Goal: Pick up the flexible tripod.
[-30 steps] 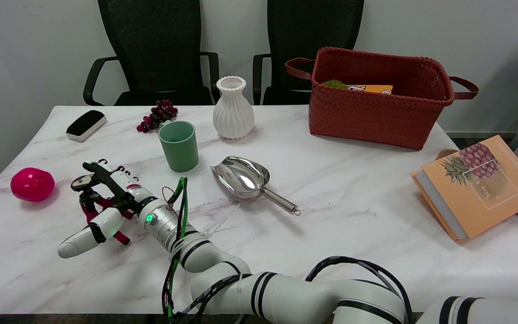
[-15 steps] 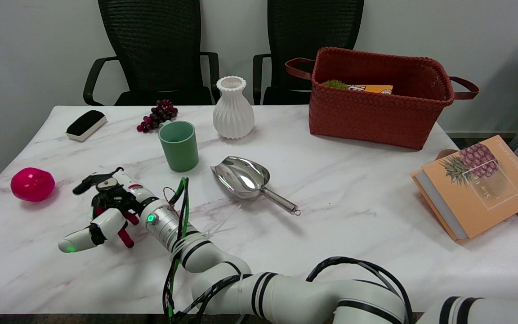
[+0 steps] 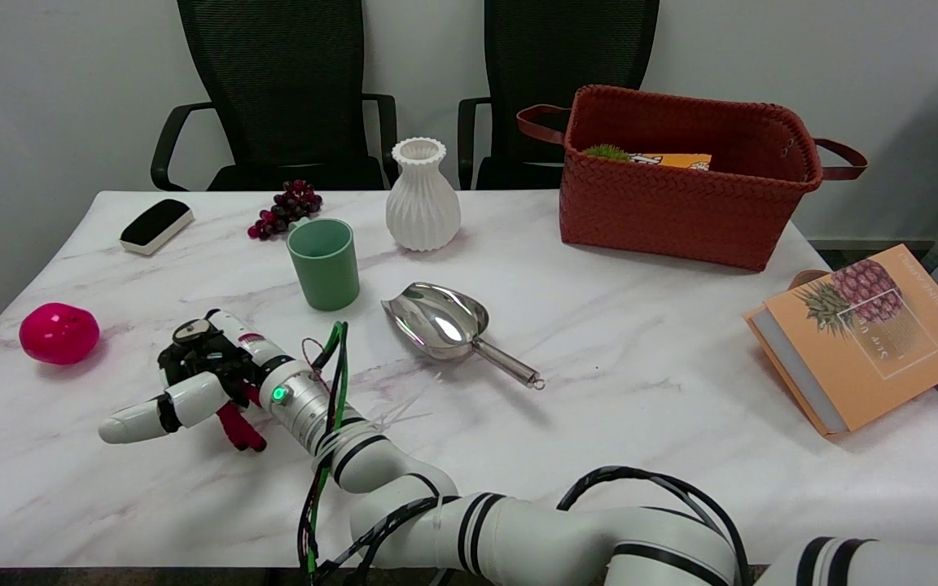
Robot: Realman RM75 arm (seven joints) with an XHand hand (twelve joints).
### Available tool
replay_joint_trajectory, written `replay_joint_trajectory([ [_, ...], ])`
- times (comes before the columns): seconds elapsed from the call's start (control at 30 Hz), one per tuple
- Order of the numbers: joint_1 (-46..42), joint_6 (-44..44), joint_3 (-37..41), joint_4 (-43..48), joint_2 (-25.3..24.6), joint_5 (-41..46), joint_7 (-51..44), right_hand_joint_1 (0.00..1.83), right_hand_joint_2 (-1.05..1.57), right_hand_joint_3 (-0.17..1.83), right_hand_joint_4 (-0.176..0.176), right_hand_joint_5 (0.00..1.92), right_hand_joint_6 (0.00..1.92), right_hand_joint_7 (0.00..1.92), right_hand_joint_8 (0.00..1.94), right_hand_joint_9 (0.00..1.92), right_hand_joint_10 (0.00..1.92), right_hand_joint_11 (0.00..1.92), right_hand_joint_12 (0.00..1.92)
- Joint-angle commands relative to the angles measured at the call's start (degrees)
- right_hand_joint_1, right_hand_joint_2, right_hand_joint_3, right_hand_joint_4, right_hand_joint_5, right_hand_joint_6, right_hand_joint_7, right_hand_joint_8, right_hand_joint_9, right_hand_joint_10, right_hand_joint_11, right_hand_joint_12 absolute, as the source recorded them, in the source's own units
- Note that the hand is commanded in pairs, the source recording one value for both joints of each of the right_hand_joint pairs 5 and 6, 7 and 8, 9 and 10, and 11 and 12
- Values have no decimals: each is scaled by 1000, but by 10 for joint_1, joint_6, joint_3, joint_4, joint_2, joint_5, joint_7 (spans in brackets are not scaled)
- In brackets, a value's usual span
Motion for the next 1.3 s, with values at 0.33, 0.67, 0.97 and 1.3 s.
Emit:
replay_joint_trajectory([
  [0.33, -13, 41, 6, 9, 10, 2, 2, 1025, -222, 546, 0, 1784, 1784, 1920, 1920, 1920, 1920, 1920, 1920],
  [0.67, -21, 53, 6, 57, 36, -2, 2, 1046, -328, 596, 0, 1868, 1868, 1920, 1920, 1920, 1920, 1920, 1920],
  [0.97, -30, 70, 6, 74, 50, -3, 1, 1089, -312, 606, 0, 1867, 1867, 1920, 1920, 1920, 1920, 1920, 1920],
  [1.3, -43, 89, 7, 122, 83, -3, 1, 1100, 11, 688, 0, 1826, 1826, 1920, 1920, 1920, 1920, 1920, 1920],
])
